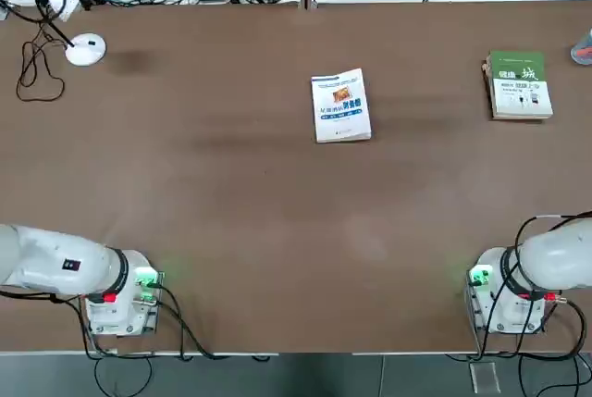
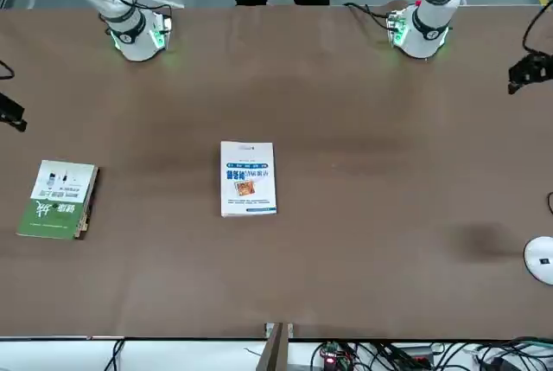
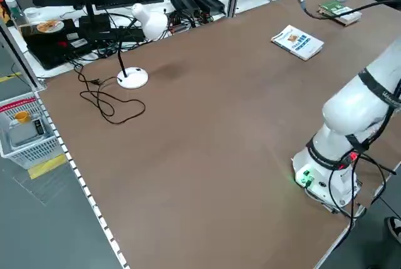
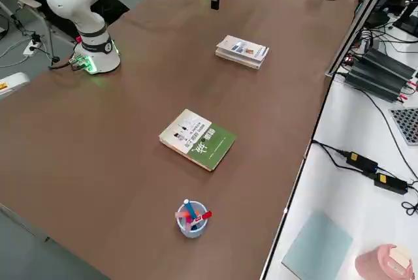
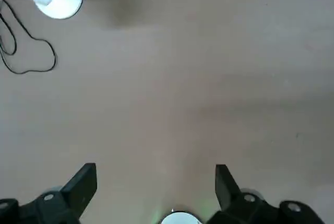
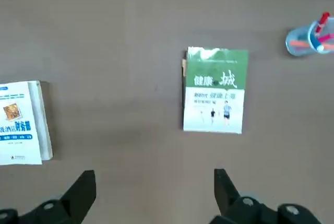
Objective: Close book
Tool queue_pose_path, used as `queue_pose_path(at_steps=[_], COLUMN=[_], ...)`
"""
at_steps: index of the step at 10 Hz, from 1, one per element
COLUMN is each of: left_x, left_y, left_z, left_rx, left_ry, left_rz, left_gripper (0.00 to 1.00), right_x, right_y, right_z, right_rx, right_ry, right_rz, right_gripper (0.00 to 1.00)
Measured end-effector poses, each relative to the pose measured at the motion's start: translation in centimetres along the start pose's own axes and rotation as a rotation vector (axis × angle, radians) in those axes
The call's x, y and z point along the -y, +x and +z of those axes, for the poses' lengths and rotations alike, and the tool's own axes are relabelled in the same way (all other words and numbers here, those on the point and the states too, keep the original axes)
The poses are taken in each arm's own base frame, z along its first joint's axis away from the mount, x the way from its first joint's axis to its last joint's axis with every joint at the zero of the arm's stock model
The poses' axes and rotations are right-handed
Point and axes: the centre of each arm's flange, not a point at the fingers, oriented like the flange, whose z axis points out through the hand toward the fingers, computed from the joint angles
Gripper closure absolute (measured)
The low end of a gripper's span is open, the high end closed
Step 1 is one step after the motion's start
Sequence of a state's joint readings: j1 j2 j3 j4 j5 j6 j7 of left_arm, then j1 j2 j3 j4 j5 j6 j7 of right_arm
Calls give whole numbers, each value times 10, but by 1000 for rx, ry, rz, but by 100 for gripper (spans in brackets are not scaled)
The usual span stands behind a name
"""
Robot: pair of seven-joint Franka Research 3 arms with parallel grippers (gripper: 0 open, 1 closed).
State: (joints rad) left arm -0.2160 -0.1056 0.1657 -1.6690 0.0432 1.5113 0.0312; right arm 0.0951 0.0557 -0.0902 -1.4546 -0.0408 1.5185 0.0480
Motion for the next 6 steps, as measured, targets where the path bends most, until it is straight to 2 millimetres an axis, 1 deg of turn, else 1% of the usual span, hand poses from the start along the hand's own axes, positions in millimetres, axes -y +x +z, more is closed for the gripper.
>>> queue_pose_path(at_steps=[1, 2, 3, 6], left_x=[6, 7, 3, -21], left_y=[2, 3, 3, 4], left_z=[3, 4, 4, 3], left_rx=[5, 6, 5, 4], left_ry=[-1, 0, 5, 22], left_rz=[-6, -7, -2, 31], left_gripper=[0, 0, 0, 0], right_x=[-4, -5, -4, 1], right_y=[-1, -1, -1, 0], right_z=[2, 4, 5, 8], right_rx=[11, 17, 19, 19], right_ry=[-1, -1, -1, 1], right_rz=[7, 8, 8, 1], right_gripper=[0, 0, 0, 0])
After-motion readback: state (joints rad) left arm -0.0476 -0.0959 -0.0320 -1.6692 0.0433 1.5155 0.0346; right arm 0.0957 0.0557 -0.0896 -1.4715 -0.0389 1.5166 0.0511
